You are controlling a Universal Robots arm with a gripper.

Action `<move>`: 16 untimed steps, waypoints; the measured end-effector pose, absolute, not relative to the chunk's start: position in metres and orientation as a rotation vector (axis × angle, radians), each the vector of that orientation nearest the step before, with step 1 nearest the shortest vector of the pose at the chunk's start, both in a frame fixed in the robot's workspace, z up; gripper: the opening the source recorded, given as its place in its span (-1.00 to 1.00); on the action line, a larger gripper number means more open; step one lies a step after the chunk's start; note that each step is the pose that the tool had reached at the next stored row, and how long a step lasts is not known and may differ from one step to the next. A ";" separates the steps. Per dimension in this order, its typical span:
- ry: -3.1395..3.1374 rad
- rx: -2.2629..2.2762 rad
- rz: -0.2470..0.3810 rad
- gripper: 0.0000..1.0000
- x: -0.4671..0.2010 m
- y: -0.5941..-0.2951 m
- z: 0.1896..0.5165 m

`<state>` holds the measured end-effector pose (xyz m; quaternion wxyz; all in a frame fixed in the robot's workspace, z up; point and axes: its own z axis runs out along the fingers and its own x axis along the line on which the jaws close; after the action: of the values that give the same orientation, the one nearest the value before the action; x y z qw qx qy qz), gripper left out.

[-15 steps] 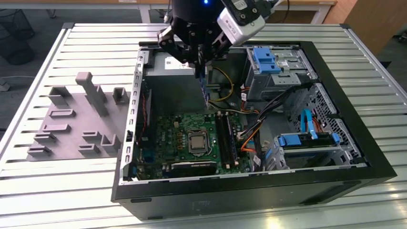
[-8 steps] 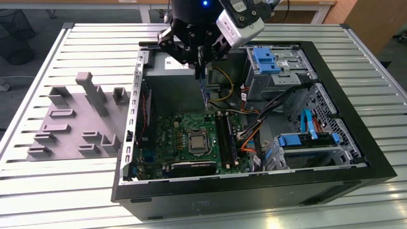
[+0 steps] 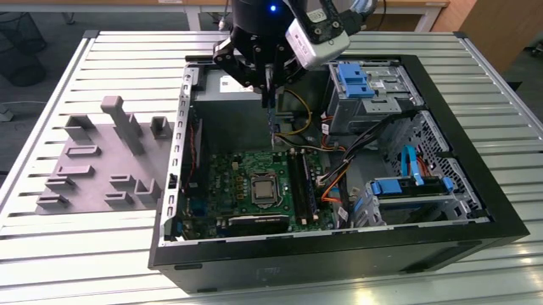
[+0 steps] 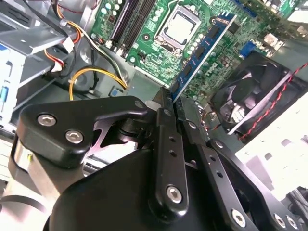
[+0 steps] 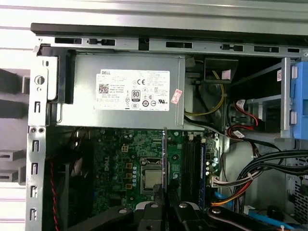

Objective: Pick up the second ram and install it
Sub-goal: 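Insert the second ram into the second slot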

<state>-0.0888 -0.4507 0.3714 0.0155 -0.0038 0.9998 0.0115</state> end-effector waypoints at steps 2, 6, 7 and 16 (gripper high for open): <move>3.110 -0.006 0.036 -0.72 -0.085 -0.451 0.371; 3.110 0.005 0.035 -0.72 -0.078 -0.451 0.370; 3.110 0.009 0.035 -0.72 -0.077 -0.451 0.370; 3.110 0.018 0.035 -0.72 -0.074 -0.451 0.369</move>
<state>-0.0738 -0.4510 0.3687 0.0156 0.0058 0.9998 0.0111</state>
